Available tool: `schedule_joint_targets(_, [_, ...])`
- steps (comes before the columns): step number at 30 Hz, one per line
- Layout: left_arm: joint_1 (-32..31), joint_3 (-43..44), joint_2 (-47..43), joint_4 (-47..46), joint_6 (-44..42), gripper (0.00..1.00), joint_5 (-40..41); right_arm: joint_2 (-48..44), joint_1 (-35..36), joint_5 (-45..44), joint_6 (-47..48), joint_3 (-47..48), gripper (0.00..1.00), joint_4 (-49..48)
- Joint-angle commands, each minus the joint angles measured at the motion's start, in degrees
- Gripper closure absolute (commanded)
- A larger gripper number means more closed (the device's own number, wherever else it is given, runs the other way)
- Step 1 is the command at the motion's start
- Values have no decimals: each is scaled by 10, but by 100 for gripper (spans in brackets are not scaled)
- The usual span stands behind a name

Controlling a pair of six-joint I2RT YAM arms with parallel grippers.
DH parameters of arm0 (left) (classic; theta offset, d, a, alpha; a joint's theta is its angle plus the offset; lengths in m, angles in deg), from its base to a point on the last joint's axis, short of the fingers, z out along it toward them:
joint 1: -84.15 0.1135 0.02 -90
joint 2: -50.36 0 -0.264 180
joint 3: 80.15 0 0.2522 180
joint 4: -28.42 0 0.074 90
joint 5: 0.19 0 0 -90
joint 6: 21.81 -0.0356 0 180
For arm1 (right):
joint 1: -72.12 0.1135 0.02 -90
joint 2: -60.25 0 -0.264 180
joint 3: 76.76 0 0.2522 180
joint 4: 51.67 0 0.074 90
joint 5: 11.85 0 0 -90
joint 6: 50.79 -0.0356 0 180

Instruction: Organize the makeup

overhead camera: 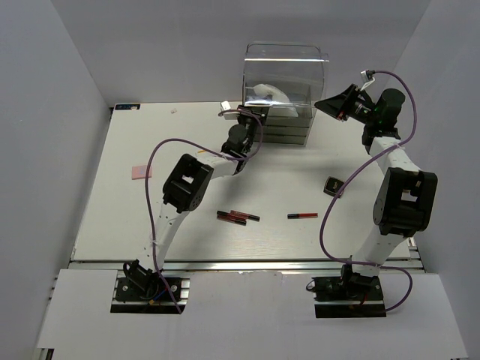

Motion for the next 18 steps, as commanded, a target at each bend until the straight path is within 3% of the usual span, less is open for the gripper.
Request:
schedule_joint_targets(1, [1,20,-23,38,-16,76,22,-38,-4,12,0,6,70,-36])
schedule_joint_targets(2, [1,20,-24,42,-16,72,23,-39,-3,12,0,6,70,-36])
schedule_joint_targets(3, [2,20,-26,55,-13,62,25,-39,-4,12,0,5,70,-36])
schedule_joint_targets(6, [2,15,-31,74,-9,43,28,-39,-4,13,0,4,70,-37])
schedule_joint_targets(9, [1,15,-31,77,2,33,26,-40,-4,13,0,3,70,-37])
schedule_joint_targets(15, [2,5,-48,75,19,34,-21,-40,-4,13,0,1,70,-38])
schedule_joint_targets(18, [-1,-22,-74,58,30,48,-49,-40,-4,12,0,0,70,-39])
